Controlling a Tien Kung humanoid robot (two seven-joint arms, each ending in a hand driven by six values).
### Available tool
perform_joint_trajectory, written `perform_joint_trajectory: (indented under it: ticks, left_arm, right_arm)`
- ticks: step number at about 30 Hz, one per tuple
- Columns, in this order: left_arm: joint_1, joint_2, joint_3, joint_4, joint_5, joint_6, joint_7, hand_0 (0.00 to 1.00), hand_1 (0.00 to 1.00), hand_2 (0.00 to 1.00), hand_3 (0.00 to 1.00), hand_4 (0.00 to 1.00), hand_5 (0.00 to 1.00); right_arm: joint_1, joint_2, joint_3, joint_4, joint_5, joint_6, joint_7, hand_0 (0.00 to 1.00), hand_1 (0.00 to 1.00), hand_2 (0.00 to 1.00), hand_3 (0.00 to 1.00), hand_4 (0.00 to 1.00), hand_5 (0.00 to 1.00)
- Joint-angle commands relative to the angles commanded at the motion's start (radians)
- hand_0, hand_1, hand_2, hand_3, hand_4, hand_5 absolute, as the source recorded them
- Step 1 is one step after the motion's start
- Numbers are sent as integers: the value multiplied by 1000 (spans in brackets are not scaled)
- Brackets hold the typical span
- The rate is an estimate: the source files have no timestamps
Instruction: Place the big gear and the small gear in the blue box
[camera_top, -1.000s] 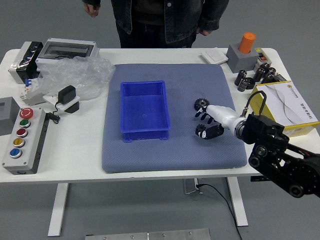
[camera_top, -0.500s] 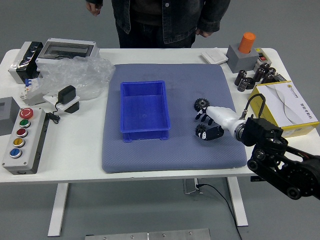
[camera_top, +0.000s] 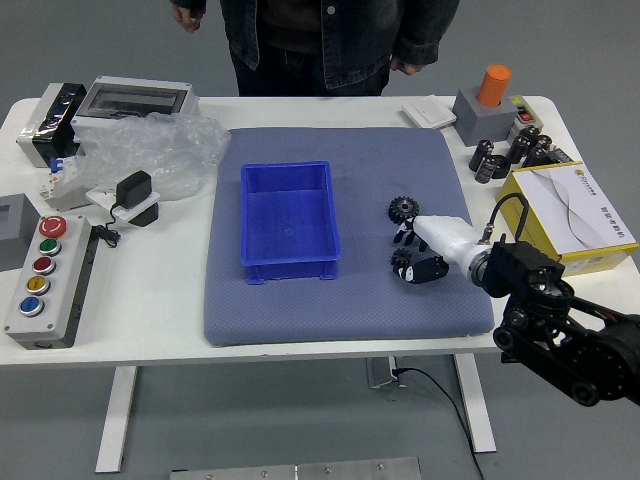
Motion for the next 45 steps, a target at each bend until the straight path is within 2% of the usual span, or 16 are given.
perform_joint_trajectory:
  ticks: [3, 4, 21, 22, 24, 33, 34, 40, 45]
  left_arm:
    - [0, -1, 0, 0, 0, 0, 0, 730, 681, 703, 700, 434, 23]
    - [0, -1, 0, 0, 0, 0, 1, 730, 681, 703, 701, 434, 23]
    - [1, -3, 2, 0, -2, 1, 1, 730, 681, 701, 701, 434, 24]
    - [1, -3, 3, 0, -2, 1, 1, 730, 681, 700, 699, 434, 22]
    - [1, -3, 3, 0, -2, 1, 1, 730, 681, 700, 699, 434, 22]
    - [1, -5, 2, 0, -1, 1, 0, 729, 680, 697, 699, 434, 22]
    - [1, -5, 3, 0, -1, 1, 0, 729, 681, 695, 698, 435, 23]
    - [1, -4, 2, 0, 0, 1, 0, 729, 681, 695, 696, 435, 22]
    - [2, -4, 2, 0, 1, 1, 1, 729, 681, 695, 696, 435, 22]
  right_arm:
    - [-3, 1, -2, -3, -11, -12, 5, 645, 539, 616, 612, 737, 302]
    - [-5, 2, -3, -3, -15, -16, 7, 653, 522, 578, 586, 711, 263]
    - [-19, 12, -5, -12, -46, -58, 17, 647, 512, 569, 560, 689, 236]
    - [-20, 12, -5, -12, -48, -61, 19, 615, 498, 547, 528, 641, 189]
    - [-23, 14, -5, -12, -54, -66, 20, 615, 498, 547, 528, 641, 189]
    - [-33, 12, -5, -15, -62, -58, 13, 611, 498, 548, 526, 636, 188]
    - [-34, 12, -5, -15, -61, -55, 11, 643, 520, 593, 580, 653, 204]
    - [-35, 12, -4, -16, -63, -43, -1, 653, 527, 597, 586, 663, 209]
    - [-36, 13, -4, -15, -69, -55, -3, 653, 527, 597, 586, 663, 209]
